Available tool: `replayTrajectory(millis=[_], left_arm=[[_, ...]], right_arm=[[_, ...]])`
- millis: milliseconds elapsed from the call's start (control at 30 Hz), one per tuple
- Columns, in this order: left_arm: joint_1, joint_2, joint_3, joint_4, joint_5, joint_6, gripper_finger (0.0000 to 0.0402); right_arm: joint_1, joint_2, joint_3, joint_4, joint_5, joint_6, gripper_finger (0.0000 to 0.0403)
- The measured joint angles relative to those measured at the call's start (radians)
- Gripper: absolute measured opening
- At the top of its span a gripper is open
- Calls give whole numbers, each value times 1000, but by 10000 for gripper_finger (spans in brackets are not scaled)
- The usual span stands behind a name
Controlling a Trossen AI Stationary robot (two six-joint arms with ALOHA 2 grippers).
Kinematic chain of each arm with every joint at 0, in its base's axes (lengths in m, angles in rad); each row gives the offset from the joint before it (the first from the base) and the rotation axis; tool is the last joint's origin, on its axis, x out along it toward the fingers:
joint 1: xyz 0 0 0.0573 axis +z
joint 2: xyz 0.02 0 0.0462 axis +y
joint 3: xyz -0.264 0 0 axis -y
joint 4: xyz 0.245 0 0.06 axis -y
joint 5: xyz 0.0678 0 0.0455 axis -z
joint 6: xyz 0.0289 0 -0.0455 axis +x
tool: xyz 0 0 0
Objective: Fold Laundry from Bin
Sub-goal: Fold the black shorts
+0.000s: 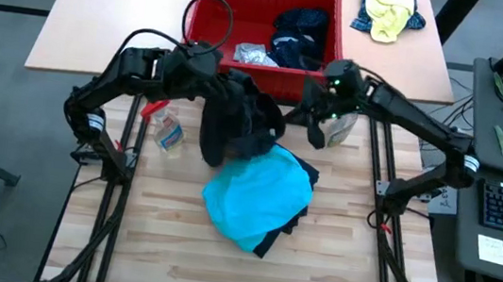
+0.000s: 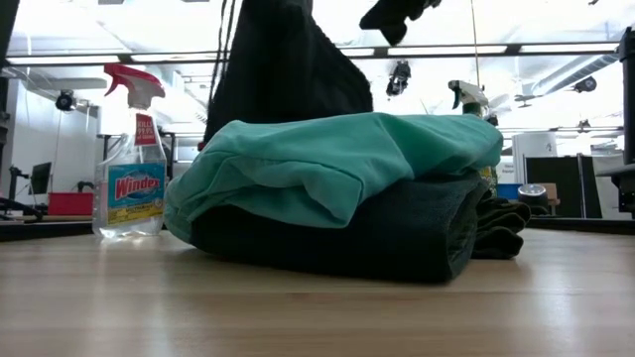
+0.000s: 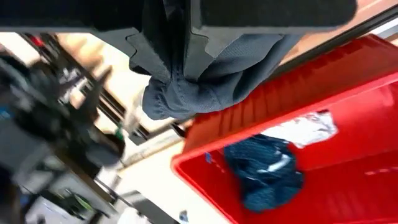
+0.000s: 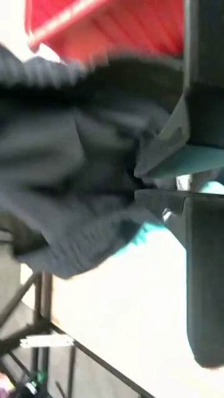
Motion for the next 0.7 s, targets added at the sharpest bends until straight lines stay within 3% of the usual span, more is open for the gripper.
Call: replayTrajectory(millis=[100, 267, 433, 567, 700], left_arm=[[5, 8, 0, 3, -22, -7, 11], [5, 10, 0, 11, -22, -7, 11], [5, 10, 0, 12, -22, -7, 11], [5, 10, 0, 13, -22, 2, 11], [6, 10, 0, 3, -22, 5, 11]], right_arm=[[35, 24, -1, 4, 3, 22, 84], [78, 96, -1, 75, 126, 18, 168], [77, 214, -1, 143, -31, 75, 224], [78, 289, -1, 194, -34, 126, 229], [76, 309, -3, 205, -29, 127, 161]])
